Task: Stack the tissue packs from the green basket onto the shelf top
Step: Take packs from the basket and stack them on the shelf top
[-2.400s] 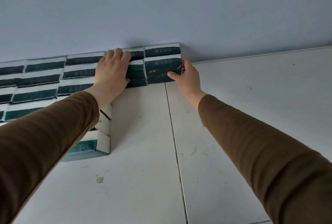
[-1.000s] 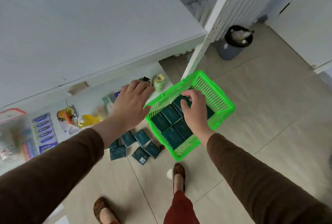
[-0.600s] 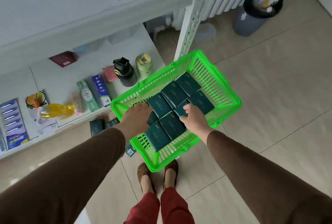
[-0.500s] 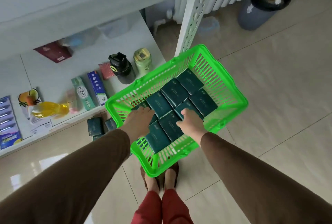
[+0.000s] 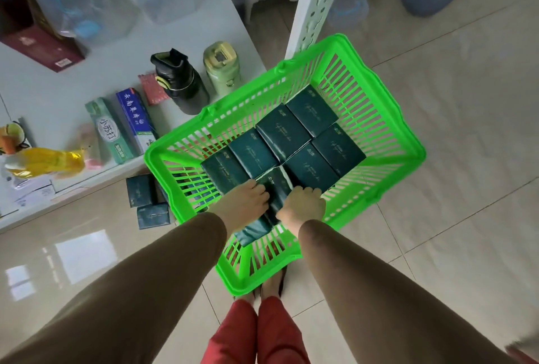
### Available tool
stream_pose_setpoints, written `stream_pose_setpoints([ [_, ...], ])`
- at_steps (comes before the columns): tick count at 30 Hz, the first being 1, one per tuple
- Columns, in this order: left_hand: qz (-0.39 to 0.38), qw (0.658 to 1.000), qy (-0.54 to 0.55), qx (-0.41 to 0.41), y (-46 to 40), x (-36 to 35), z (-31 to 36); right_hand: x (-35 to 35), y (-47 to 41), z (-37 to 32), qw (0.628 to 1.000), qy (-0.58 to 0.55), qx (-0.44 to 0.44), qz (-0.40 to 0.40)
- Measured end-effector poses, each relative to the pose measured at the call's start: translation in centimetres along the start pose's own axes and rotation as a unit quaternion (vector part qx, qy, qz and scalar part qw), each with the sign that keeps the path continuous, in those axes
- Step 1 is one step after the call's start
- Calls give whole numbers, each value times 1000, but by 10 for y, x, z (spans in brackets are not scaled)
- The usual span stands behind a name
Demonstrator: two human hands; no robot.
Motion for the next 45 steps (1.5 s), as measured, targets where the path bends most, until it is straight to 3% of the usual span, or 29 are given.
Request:
stream_pose_setpoints([
  [5,74,994,40,77,34,60,-14,60,39,13,990,-124,46,43],
  [8,114,967,107,204,90,116,-41,124,84,15,955,-261,105,100],
  [12,168,919,171,311,206,209,-83,224,170,-9,895,-336,228,188],
  [18,277,863,150,395,415,304,-126,330,297,-107,786,-429,363,258],
  [21,317,835,134,429,515,313,-146,357,339,-180,734,-476,406,263],
  [25,322,813,113,471,624,294,-188,368,365,-278,699,-516,421,261],
  [34,306,790,95,522,749,242,-315,377,378,-457,713,-498,451,202],
  [45,234,769,99,586,790,178,-482,424,311,-643,734,-450,484,156],
])
Point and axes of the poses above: each hand's wrist, its own y-axis away from the middle knuckle, its own x-axis out of the back of the hand, z = x × y, the point moved 5 cm from there along -y, towards the middle knuckle
